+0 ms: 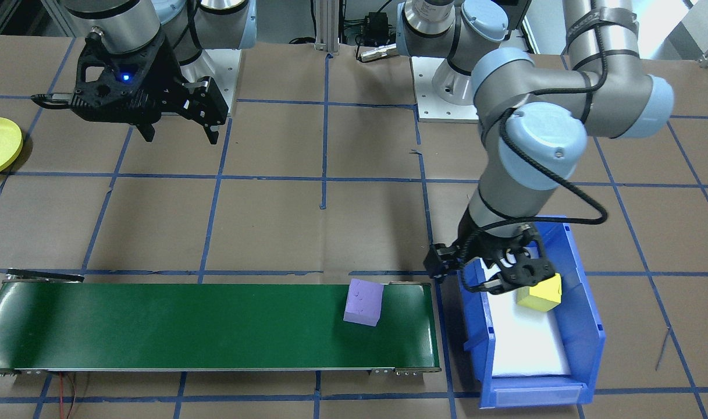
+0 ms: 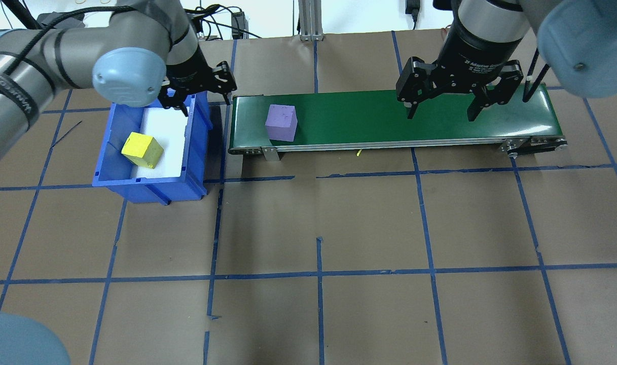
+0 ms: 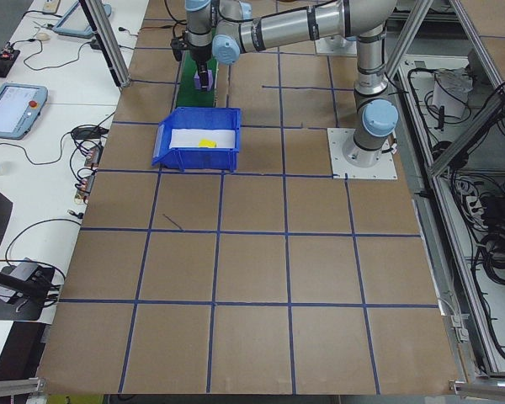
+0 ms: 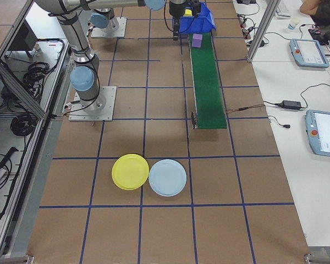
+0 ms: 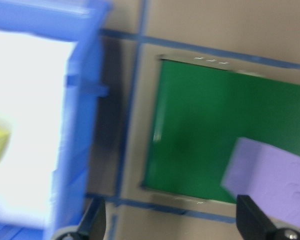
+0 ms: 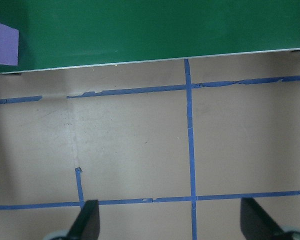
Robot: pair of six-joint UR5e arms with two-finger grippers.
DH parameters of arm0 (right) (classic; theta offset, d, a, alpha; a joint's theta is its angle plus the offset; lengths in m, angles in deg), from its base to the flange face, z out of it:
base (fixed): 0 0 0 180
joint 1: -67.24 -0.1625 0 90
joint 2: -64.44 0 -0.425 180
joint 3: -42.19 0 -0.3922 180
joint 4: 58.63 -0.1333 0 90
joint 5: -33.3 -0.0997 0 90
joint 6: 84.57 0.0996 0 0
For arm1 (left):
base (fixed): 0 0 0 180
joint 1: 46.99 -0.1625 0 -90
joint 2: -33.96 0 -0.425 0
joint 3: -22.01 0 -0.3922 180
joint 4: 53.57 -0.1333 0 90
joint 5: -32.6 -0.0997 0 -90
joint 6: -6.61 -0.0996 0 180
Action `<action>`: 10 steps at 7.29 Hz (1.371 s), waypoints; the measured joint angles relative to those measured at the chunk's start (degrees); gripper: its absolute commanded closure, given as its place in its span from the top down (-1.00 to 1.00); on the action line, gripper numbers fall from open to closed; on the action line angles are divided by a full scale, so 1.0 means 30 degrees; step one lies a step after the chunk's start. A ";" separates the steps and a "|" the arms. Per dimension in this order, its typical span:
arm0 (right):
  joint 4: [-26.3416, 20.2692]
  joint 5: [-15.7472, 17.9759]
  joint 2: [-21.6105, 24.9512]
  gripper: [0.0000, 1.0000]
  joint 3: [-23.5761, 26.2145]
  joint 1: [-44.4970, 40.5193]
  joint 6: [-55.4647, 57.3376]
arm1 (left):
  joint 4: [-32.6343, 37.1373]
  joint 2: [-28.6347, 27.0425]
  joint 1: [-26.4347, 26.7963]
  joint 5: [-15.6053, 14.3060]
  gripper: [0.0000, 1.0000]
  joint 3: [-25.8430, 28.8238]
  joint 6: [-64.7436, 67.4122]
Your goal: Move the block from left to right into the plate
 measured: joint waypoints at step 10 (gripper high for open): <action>0.0019 -0.0039 0.0000 1.00 0.0058 0.0000 0.0091 | -0.3076 -0.1442 -0.3455 -0.2778 0.97 -0.2373 1.8785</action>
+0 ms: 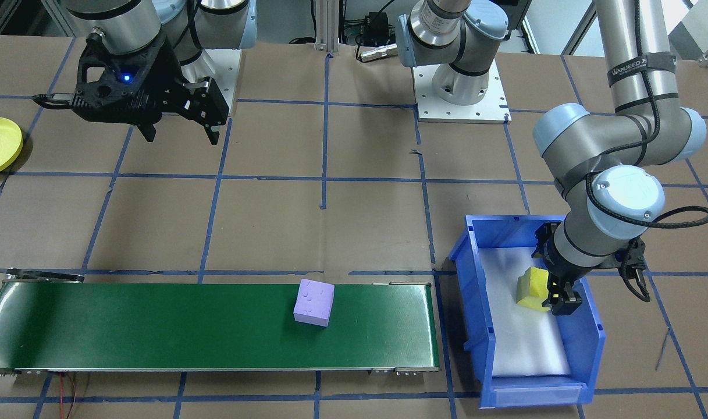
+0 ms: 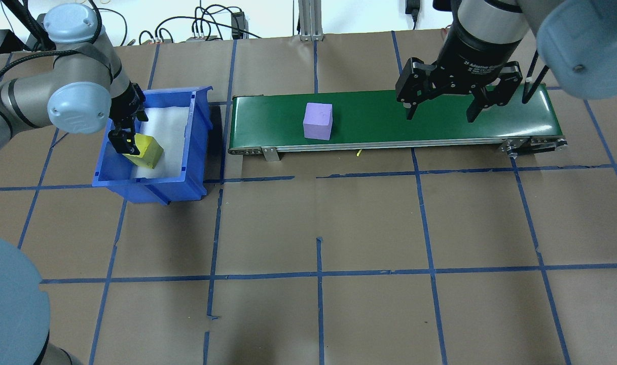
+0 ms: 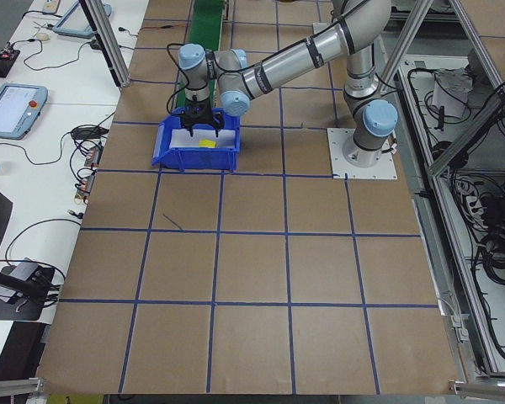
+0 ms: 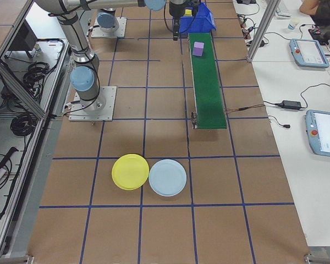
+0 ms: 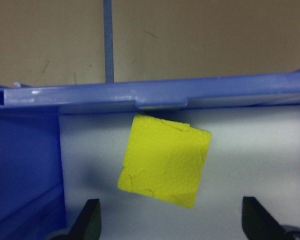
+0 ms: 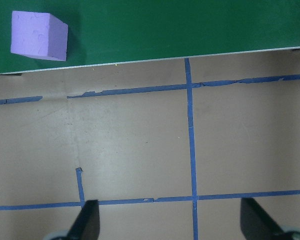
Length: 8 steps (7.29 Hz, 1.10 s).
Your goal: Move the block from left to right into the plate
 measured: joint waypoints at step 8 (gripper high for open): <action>-0.0010 0.0065 0.0000 1.00 -0.0044 0.0000 -0.0039 | -0.0777 -0.1201 0.0066 -0.0796 -0.51 -0.0704 -0.1593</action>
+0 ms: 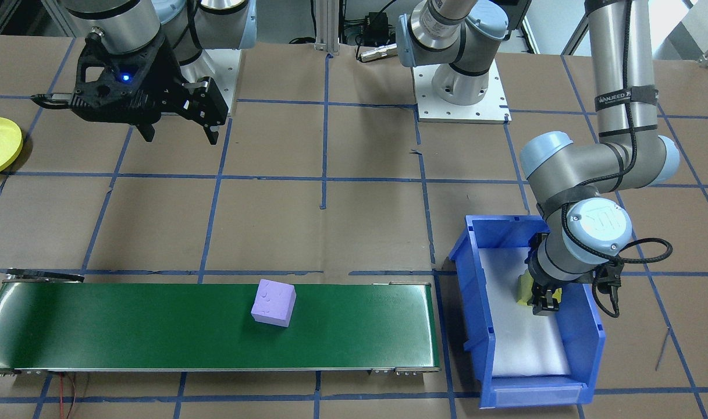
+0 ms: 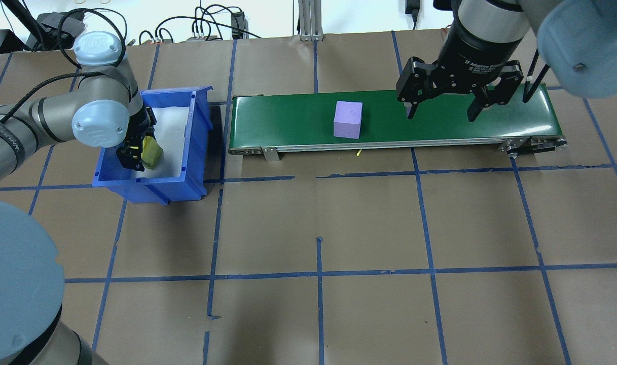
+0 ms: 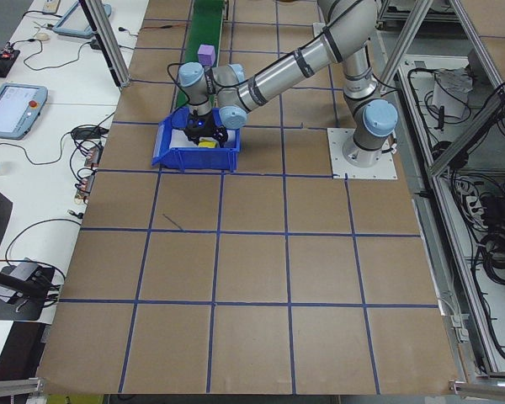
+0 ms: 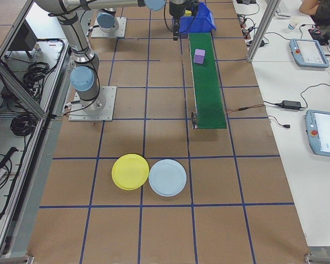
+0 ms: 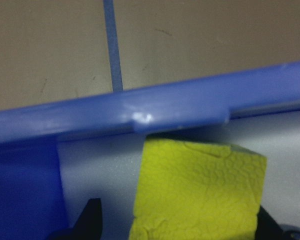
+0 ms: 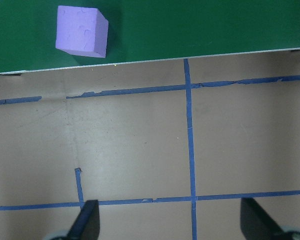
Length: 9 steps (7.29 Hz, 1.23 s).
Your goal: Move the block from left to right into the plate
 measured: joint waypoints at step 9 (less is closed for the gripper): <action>0.0070 0.0003 -0.0098 1.00 0.0224 0.0245 -0.0165 | 0.1442 0.0396 0.5599 0.3270 -0.63 0.5946 -0.2199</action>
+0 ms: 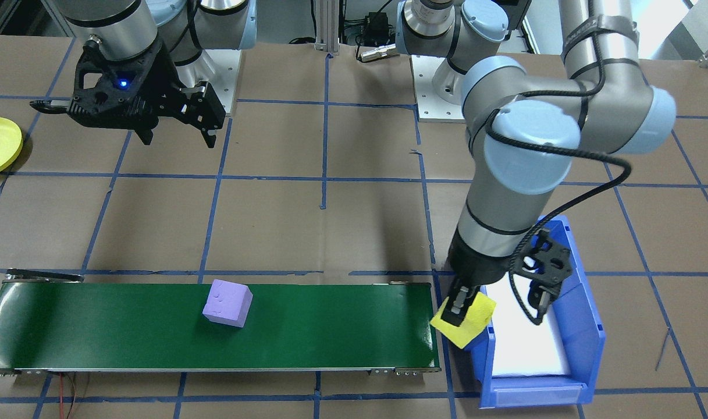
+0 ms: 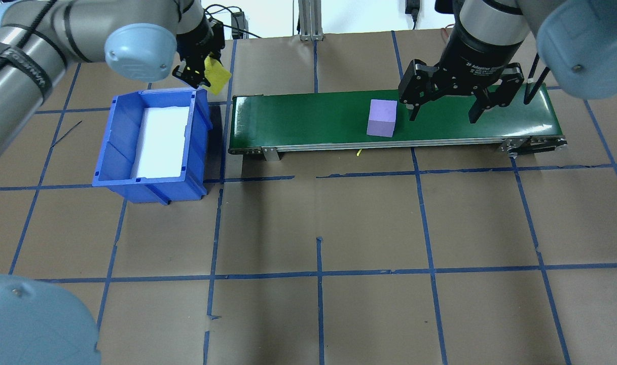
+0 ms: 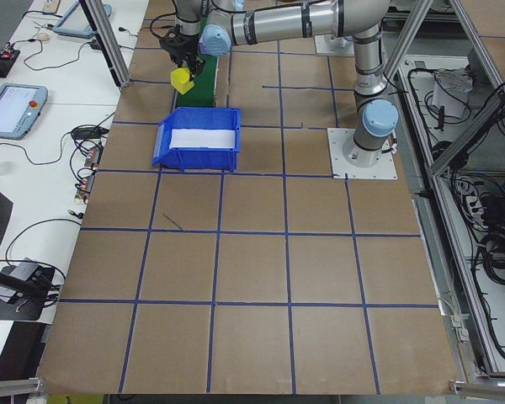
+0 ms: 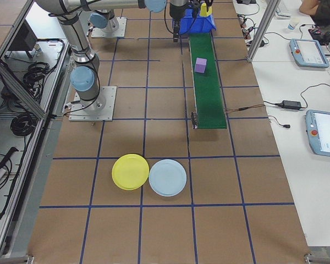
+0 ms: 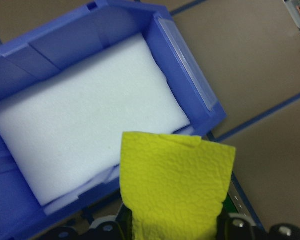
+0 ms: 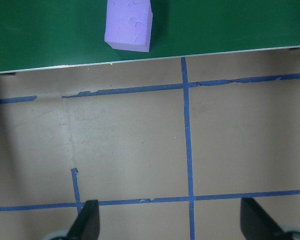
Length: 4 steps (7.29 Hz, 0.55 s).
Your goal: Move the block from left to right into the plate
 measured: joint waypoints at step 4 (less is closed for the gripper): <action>0.0004 0.0286 -0.0230 1.00 0.0105 0.1672 -0.0113 | -0.1220 -0.1852 0.1980 0.0307 0.06 -0.1293 0.3028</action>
